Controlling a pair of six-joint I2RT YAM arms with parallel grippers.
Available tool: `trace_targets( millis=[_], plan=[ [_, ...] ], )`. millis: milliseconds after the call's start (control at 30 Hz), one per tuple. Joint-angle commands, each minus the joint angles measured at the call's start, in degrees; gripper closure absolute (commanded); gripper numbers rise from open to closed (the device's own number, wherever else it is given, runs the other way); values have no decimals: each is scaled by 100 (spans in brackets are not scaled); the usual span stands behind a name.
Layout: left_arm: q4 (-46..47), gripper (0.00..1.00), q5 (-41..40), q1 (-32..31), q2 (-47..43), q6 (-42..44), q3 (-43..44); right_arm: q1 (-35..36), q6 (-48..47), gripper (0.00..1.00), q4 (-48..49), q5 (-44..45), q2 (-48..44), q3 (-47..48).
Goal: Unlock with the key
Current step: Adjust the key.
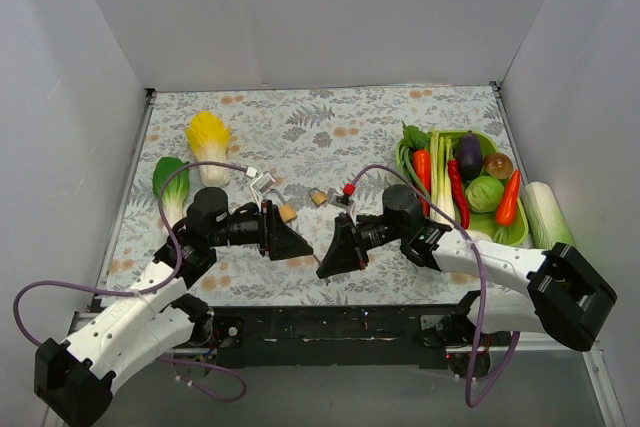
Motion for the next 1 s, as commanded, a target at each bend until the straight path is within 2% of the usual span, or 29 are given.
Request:
trace_targets(
  millis=[0, 67, 167, 400, 800, 867, 967],
  plan=[
    [181, 40, 507, -47, -29, 170, 156, -16, 394, 99, 758, -262, 64, 152],
    [234, 35, 595, -56, -81, 127, 95, -34, 560, 99, 925, -323, 161, 143],
    [295, 35, 682, -74, -161, 82, -10, -60, 737, 99, 1294, -402, 310, 135],
    [339, 48, 630, -118, -134, -6, -46, -60, 1044, 99, 1787, -490, 609, 178],
    [348, 50, 735, -214, 164, 56, 42, -60, 1045, 99, 1875, -472, 689, 161],
    [339, 59, 735, -232, 191, 73, 86, -60, 1018, 99, 1875, -464, 724, 152],
    [339, 63, 762, -258, 235, 82, 112, -69, 1018, 99, 1910, -464, 768, 170]
  ],
)
